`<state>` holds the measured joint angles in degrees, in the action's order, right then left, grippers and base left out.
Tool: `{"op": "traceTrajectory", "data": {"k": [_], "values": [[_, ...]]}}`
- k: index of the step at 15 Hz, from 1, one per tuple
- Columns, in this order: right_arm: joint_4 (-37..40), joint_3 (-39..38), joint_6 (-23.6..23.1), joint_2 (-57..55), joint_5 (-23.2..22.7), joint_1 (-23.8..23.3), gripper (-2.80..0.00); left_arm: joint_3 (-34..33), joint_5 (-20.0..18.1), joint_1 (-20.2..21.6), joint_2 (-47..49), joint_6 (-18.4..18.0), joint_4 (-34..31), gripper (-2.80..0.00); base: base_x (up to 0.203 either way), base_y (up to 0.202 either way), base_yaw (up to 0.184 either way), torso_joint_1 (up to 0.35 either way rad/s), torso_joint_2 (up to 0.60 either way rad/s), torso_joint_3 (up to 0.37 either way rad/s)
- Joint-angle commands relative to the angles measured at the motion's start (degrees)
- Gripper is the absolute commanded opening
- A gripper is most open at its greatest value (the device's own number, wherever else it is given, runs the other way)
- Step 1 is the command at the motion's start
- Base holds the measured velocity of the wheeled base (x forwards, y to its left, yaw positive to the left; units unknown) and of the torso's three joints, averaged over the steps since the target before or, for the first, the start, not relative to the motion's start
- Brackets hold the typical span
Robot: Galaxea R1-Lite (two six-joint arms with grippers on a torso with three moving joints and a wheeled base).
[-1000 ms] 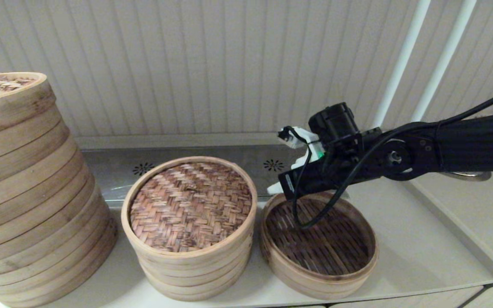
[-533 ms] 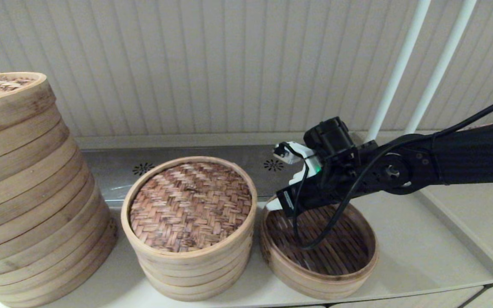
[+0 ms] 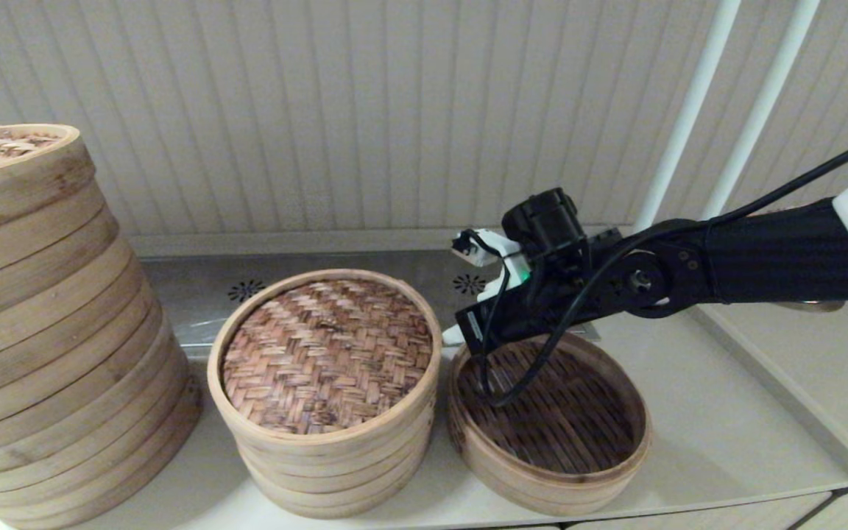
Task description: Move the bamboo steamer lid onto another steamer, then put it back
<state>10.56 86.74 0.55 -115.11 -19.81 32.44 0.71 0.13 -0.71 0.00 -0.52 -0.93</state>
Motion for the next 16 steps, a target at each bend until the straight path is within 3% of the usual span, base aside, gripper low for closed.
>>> {"op": "traceTrajectory", "data": {"k": [1, 11, 16], "values": [[0.0, 1.6, 0.1, -1.8, -0.1, 0.0, -2.8, 0.0, 0.0, 0.0, 0.1, 0.0, 0.0, -2.8, 0.0, 0.0, 0.0, 0.0, 0.0, 0.0], [0.1, 7.6, 0.8, -2.8, -0.1, -0.6, -2.8, 0.0, 0.0, 0.0, 0.1, 0.0, 0.0, -2.8, 0.0, 0.0, 0.0, 0.0, 0.0, 0.0], [0.1, 4.9, 0.9, -1.1, -0.1, -1.4, -2.8, 0.0, 0.0, 0.0, 0.1, -0.1, 0.1, -2.8, 0.0, 0.0, 0.0, 0.0, 0.0, 0.0]]}}
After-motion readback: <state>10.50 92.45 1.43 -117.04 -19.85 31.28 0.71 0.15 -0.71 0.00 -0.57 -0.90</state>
